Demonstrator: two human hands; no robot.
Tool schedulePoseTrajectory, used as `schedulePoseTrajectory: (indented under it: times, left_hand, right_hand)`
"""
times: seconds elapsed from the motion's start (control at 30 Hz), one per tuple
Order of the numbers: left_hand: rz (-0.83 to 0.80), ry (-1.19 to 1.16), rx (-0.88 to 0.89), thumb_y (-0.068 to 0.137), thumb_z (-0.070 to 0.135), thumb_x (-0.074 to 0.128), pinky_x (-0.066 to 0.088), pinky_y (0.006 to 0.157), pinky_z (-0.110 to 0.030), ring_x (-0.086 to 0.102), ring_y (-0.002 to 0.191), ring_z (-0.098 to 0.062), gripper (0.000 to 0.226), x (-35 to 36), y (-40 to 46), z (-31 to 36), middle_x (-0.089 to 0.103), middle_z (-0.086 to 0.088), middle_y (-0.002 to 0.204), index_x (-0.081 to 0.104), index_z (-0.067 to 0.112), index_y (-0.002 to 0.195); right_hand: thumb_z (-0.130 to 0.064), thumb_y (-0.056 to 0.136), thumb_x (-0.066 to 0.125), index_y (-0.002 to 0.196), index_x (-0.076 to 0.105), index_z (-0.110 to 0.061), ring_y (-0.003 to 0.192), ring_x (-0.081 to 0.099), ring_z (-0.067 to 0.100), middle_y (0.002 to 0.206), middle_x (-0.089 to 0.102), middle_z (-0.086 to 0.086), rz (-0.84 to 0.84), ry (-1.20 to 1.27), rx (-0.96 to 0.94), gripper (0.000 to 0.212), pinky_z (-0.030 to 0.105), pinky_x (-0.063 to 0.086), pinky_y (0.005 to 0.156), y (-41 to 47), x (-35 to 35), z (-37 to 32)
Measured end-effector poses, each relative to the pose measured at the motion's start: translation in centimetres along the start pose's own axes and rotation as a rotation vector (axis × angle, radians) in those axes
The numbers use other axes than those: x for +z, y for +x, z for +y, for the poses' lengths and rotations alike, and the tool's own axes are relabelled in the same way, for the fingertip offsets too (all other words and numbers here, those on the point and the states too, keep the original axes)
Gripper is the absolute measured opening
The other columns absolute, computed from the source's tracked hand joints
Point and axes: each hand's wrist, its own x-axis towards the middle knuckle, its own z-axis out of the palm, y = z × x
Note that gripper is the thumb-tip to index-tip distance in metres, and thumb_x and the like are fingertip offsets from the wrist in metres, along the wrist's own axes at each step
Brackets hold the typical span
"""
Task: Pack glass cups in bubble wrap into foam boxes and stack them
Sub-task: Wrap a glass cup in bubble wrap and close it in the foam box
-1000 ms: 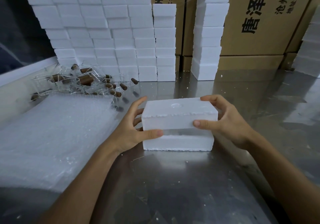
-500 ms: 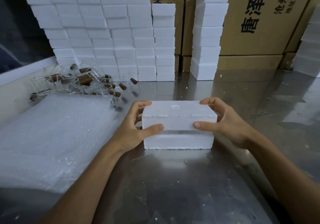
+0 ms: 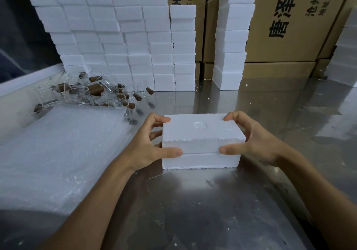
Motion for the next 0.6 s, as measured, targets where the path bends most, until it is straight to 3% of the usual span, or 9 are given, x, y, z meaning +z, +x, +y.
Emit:
schedulePoseTrajectory:
  times: [0.1, 0.2, 0.4, 0.6]
  left_hand:
    - [-0.044, 0.036, -0.010, 0.054, 0.020, 0.095, 0.056, 0.081, -0.023, 0.057, 0.109, 0.004, 0.077, -0.37, 0.13, -0.07, 0.053, 0.024, 0.119, 0.050, 0.043, 0.111]
    - [-0.076, 0.098, -0.026, 0.055, 0.023, 0.095, 0.055, 0.085, -0.020, 0.053, 0.113, 0.005, 0.085, -0.66, 0.02, -0.10, 0.051, 0.021, 0.125, 0.049, 0.049, 0.120]
    - [-0.108, 0.133, -0.046, 0.052, 0.028, 0.092, 0.054, 0.092, -0.027, 0.049, 0.123, -0.004, 0.080, -0.95, -0.16, 0.42, 0.050, 0.018, 0.132, 0.049, 0.045, 0.118]
    - [-0.085, 0.184, -0.041, 0.050, 0.039, 0.089, 0.052, 0.085, -0.016, 0.046, 0.116, 0.006, 0.079, -0.25, -0.19, 0.58, 0.047, 0.022, 0.127, 0.046, 0.046, 0.115]
  right_hand:
    - [-0.051, 0.051, 0.094, 0.129, 0.050, -0.050, 0.120, 0.057, 0.018, 0.131, 0.054, -0.015, -0.013, -0.088, -0.015, 0.090, 0.041, 0.055, 0.097, -0.05, -0.04, -0.05]
    - [-0.047, 0.050, 0.095, 0.129, 0.050, -0.052, 0.119, 0.058, 0.017, 0.130, 0.054, -0.014, -0.031, -0.097, -0.011, 0.091, 0.040, 0.056, 0.097, -0.08, -0.12, -0.26]
    - [-0.033, 0.051, 0.093, 0.121, 0.043, -0.049, 0.115, 0.058, 0.019, 0.126, 0.052, -0.005, -0.081, -0.091, 0.040, 0.087, 0.038, 0.056, 0.095, -0.26, 0.11, -0.62]
    - [-0.014, 0.059, 0.091, 0.125, 0.047, -0.040, 0.114, 0.061, 0.016, 0.128, 0.058, -0.005, -0.072, -0.001, 0.018, 0.084, 0.033, 0.055, 0.093, -0.33, -0.08, -0.40]
